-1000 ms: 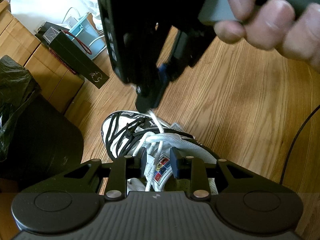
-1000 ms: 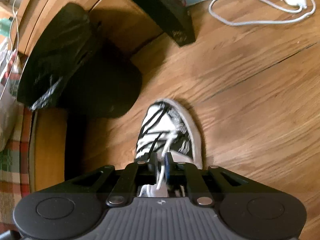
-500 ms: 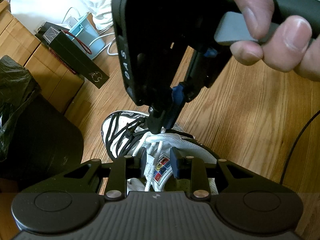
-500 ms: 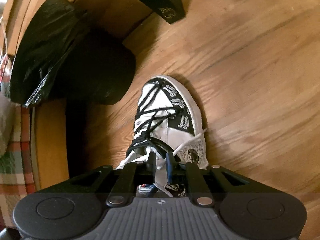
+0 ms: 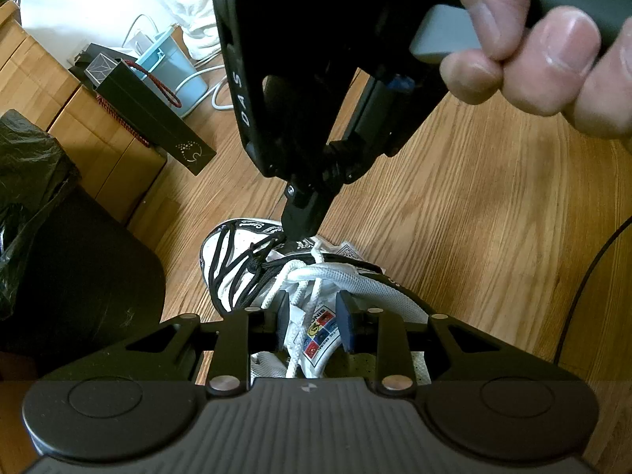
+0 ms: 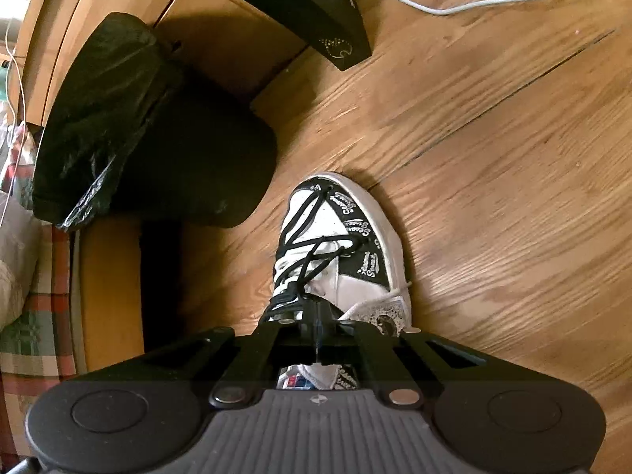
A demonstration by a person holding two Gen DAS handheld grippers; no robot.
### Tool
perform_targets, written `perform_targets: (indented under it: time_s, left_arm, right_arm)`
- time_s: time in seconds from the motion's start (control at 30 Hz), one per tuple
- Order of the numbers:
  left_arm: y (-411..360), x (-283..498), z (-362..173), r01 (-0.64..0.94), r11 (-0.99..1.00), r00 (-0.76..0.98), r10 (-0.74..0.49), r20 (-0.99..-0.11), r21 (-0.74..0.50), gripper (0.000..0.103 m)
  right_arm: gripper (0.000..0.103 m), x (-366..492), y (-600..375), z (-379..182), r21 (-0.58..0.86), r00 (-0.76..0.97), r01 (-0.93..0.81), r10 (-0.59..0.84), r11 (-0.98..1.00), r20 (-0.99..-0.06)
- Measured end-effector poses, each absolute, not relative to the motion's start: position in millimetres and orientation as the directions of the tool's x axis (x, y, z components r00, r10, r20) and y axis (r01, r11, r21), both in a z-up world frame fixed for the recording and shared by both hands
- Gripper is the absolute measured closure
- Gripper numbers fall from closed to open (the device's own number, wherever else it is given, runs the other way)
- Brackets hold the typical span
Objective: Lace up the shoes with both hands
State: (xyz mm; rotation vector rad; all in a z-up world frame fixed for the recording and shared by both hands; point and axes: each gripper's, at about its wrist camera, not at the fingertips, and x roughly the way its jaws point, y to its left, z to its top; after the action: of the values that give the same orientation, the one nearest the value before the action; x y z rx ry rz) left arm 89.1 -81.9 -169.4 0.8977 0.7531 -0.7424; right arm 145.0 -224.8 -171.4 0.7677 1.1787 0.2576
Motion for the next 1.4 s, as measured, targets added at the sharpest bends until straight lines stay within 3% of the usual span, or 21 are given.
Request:
perform_targets:
  time_s: [0.27, 0.5, 0.53, 0.57, 1.3, 1.4]
  left_arm:
    - [-83, 90, -169, 0.813, 0.425, 0.525, -0.237, -0.817, 0.399, 0.073]
    - [-82, 90, -169, 0.813, 0.425, 0.525, -0.237, -0.818, 0.399, 0.073]
    - [-82, 90, -169, 0.813, 0.425, 0.525, -0.237, -0.817, 0.399, 0.073]
    - [-82, 89, -169, 0.813, 0.425, 0.525, -0.237, -0.817, 0.399, 0.073]
    - [-82, 89, -170, 0.812, 0.425, 0.527, -0.237, -0.816, 0.401, 0.071]
    - [-82, 89, -170, 0.812, 0.425, 0.526, -0.237, -0.817, 0.400, 0.071]
  right_arm:
    - [0.084, 143, -230, -189, 0.672, 0.332, 0.329, 0.585, 0.664, -0.740]
    - [0.084, 135, -236, -201, 0.719, 0.365, 0.407, 0.621, 0.563, -0.693]
    - [0.097, 136, -235, -199, 0.722, 0.368, 0.392, 0.622, 0.571, -0.691]
    - [0.098, 137, -234, -196, 0.721, 0.371, 0.373, 0.618, 0.584, -0.693]
    - [0.101, 155, -243, -156, 0.627, 0.515, 0.214, 0.459, 0.749, -0.724]
    - [0.095, 156, -238, -164, 0.640, 0.458, 0.232, 0.498, 0.733, -0.736]
